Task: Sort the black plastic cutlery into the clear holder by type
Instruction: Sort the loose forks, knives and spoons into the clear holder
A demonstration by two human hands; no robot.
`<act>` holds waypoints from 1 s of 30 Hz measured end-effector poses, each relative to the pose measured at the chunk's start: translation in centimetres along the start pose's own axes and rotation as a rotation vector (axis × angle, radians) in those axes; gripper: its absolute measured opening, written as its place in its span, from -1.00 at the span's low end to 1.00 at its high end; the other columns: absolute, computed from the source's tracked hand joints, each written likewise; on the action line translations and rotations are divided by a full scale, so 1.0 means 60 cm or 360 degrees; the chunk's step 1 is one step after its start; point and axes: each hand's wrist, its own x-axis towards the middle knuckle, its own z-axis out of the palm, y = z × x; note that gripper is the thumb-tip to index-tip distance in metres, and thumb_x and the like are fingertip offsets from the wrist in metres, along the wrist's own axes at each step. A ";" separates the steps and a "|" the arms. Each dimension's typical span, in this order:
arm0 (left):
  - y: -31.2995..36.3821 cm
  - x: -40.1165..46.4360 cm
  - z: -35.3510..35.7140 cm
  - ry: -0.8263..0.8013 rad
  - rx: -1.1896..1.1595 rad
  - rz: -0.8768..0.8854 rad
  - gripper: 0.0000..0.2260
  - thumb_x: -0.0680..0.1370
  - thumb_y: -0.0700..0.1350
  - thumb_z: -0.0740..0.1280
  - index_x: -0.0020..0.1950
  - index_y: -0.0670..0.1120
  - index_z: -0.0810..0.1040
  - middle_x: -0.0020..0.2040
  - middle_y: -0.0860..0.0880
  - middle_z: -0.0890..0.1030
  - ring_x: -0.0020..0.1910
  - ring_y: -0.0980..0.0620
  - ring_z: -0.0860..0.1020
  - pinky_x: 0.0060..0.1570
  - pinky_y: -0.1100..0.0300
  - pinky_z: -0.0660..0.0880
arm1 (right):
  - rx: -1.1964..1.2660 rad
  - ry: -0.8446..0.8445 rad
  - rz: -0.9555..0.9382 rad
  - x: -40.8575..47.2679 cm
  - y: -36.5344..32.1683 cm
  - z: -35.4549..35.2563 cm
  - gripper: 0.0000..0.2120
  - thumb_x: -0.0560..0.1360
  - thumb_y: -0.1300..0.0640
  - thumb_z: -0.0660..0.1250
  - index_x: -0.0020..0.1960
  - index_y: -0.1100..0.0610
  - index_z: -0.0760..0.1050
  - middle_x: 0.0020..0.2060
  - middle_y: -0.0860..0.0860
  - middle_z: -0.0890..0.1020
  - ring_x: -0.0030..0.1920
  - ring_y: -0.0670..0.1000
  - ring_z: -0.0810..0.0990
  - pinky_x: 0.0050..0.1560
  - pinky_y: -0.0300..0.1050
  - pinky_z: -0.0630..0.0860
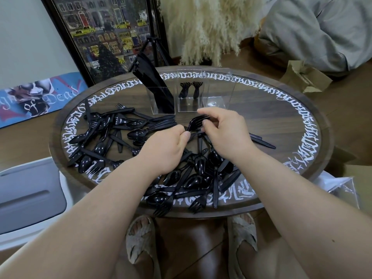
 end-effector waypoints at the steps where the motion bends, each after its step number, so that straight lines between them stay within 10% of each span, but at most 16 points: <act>1: -0.001 -0.001 0.000 0.0000 0.0059 -0.0032 -0.71 0.66 0.03 0.04 -0.20 -0.06 0.33 -0.31 0.00 0.45 -0.19 -0.09 0.45 -0.21 0.07 0.31 | -0.0032 -0.0020 -0.0018 -0.002 -0.003 0.001 -0.71 0.57 0.21 0.23 0.23 0.02 0.57 0.00 -0.04 0.68 -0.04 -0.08 0.61 0.10 -0.21 0.49; 6: 0.002 -0.007 -0.005 0.0022 0.0257 -0.0052 -0.72 0.67 -0.03 0.03 -0.03 -0.15 0.44 -0.14 -0.10 0.53 -0.06 -0.16 0.50 -0.02 -0.03 0.44 | -0.0222 -0.0156 -0.0047 -0.004 -0.007 0.005 -0.69 0.61 0.22 0.16 0.28 0.10 0.55 0.10 0.06 0.66 0.16 0.02 0.58 0.26 -0.12 0.43; 14: 0.018 -0.011 -0.007 0.0197 0.0013 0.0042 -0.75 0.66 -0.01 0.04 -0.03 -0.12 0.42 -0.23 -0.02 0.49 -0.12 -0.12 0.48 -0.11 0.01 0.38 | 0.1111 0.0101 0.0329 -0.010 -0.028 -0.013 -0.81 0.50 0.34 0.32 -0.09 0.09 0.64 -0.29 -0.01 0.67 -0.25 -0.10 0.63 -0.06 -0.15 0.59; 20: 0.027 0.013 -0.039 0.0472 0.0097 0.0164 -0.62 0.61 -0.05 0.20 0.43 -0.07 0.37 0.33 -0.06 0.44 0.30 -0.08 0.35 0.28 0.11 0.26 | 0.0601 0.0588 -0.0053 0.006 -0.050 -0.081 -0.79 0.50 0.25 0.36 0.02 0.00 0.65 -0.21 -0.10 0.69 -0.18 -0.13 0.63 -0.02 -0.19 0.57; 30: -0.004 0.114 -0.083 0.0245 0.0732 0.0109 -0.57 0.61 -0.04 0.15 0.47 -0.11 0.25 0.49 -0.02 0.25 0.43 -0.11 0.18 0.30 -0.07 0.31 | -0.0271 0.0970 -0.0943 0.167 -0.083 -0.069 -0.83 0.45 0.28 0.36 -0.01 0.22 0.68 -0.17 0.10 0.68 -0.19 0.00 0.64 -0.07 -0.31 0.48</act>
